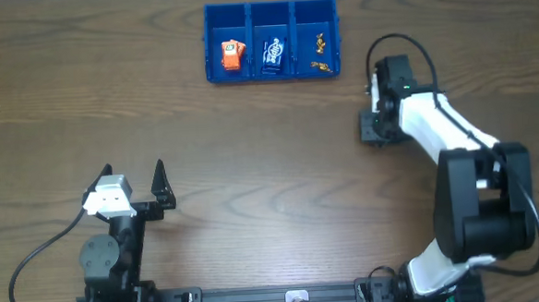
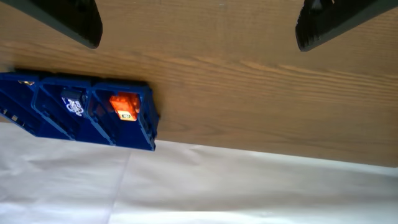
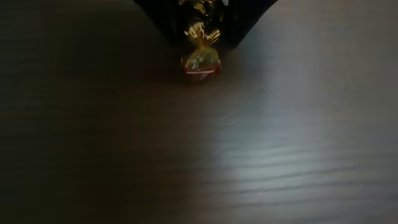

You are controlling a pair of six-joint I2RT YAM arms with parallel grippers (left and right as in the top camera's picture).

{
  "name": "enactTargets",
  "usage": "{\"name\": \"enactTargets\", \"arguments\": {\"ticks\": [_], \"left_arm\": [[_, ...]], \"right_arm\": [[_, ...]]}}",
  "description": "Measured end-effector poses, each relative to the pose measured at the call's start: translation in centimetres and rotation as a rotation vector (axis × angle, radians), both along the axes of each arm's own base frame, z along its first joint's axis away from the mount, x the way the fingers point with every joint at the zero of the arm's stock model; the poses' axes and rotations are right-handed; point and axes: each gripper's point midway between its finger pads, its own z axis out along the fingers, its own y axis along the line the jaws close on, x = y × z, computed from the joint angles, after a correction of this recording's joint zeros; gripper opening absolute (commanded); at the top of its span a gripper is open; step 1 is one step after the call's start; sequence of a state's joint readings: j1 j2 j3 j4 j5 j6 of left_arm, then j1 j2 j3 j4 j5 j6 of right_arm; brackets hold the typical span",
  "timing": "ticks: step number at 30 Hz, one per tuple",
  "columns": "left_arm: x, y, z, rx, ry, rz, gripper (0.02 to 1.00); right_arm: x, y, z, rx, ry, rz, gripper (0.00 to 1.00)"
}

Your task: Sort Candies Into Trays

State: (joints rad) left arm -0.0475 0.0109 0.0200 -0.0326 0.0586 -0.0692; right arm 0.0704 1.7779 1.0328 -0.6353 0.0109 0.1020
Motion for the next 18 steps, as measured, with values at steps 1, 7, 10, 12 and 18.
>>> {"name": "enactTargets", "arguments": {"ticks": [1,7,10,12,18], "left_arm": [[0.0,0.0,0.0,0.0,0.0,0.0,0.998],[0.0,0.0,0.0,0.0,0.0,0.0,0.998],[0.0,0.0,0.0,0.0,0.0,0.0,0.998],[0.0,0.0,0.0,0.0,0.0,0.0,1.0],[0.0,0.0,0.0,0.0,0.0,0.0,0.998]], "right_arm": [[0.3,1.1,1.3,0.01,-0.033,0.026,0.2],[10.2,9.5,22.8,0.133,-0.567,0.116,0.2],[14.6,10.4,26.4,0.116,-0.665,0.074,0.202],[17.9,10.9,23.8,0.091,-0.644,0.052,0.205],[20.9,11.2,12.1,0.026,-0.474,0.032,0.244]]}}
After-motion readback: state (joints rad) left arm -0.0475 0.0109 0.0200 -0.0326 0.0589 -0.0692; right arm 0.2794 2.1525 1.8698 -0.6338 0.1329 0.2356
